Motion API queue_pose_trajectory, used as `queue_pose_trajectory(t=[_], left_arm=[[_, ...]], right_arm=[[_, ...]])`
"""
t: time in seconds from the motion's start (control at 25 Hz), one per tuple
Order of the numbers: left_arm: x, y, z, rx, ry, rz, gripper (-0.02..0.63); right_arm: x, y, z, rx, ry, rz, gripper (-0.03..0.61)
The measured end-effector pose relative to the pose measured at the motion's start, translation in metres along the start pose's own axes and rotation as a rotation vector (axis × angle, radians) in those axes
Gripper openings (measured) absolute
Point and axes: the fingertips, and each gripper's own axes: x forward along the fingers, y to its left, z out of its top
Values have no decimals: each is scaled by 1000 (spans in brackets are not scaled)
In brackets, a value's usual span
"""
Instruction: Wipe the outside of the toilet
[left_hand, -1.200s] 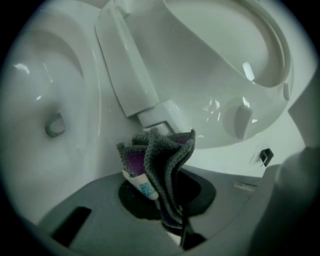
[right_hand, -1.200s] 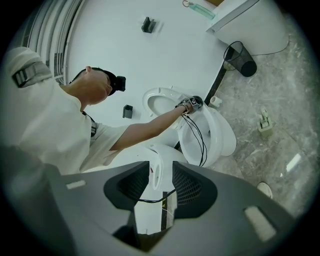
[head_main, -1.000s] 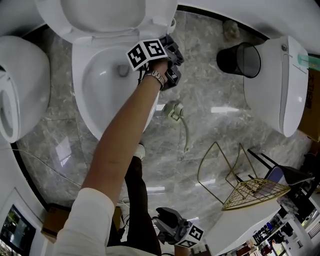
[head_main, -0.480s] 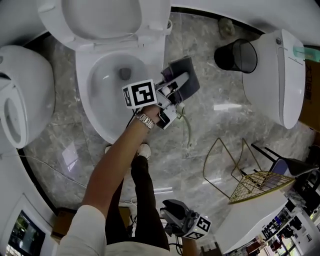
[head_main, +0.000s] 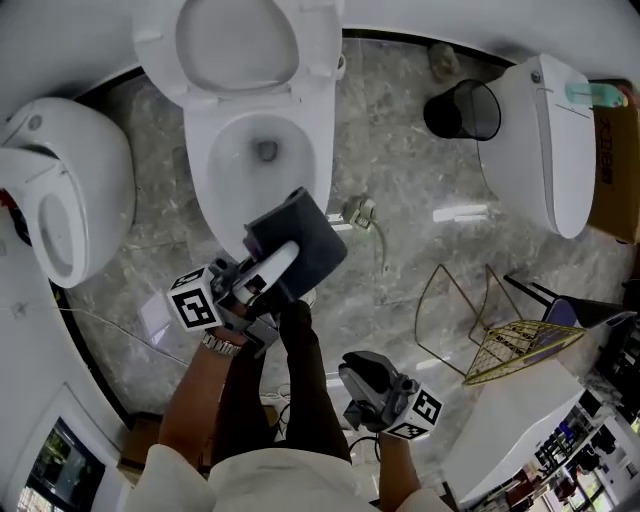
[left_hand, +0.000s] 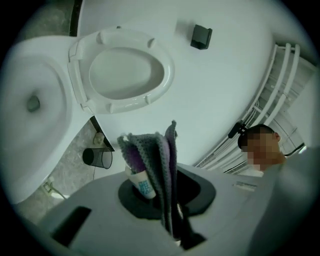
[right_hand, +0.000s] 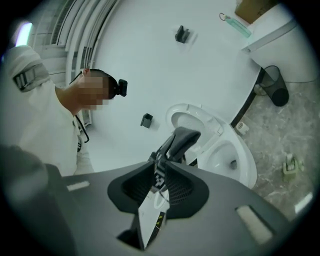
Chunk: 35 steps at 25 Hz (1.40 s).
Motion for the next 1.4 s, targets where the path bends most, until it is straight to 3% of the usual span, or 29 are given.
queue_pose_trajectory(t=[0.28,0.44,0.6,0.88,1.04,1.2,1.28,1.4], left_arm=[[-109,-153,-33,60,-84,81,35],[-140,-231,-39,153,-162,92,35],[-155,-303,-51,285,-150,57,35],[-175,-425,-58,694,-138,51,35],[-181,-485,-77,1070,-71,109,35],[-186,-497,-93,1435,63,262,37],[-194,-486,-96,1509,117,316,37],[-203,-477,-98,1489,139,312,37]], right_arm=[[17,112,36,-174,33,61,-7],[13,172,57,-281,47,103,-9],[15,222,74,-385,21,143,-9],[3,316,109,-544,-56,217,-9],[-9,355,125,-704,-60,185,-9],[-13,388,129,-820,-68,157,-9],[-13,402,125,-828,-86,168,-9],[-7,410,115,-837,-86,157,-9]])
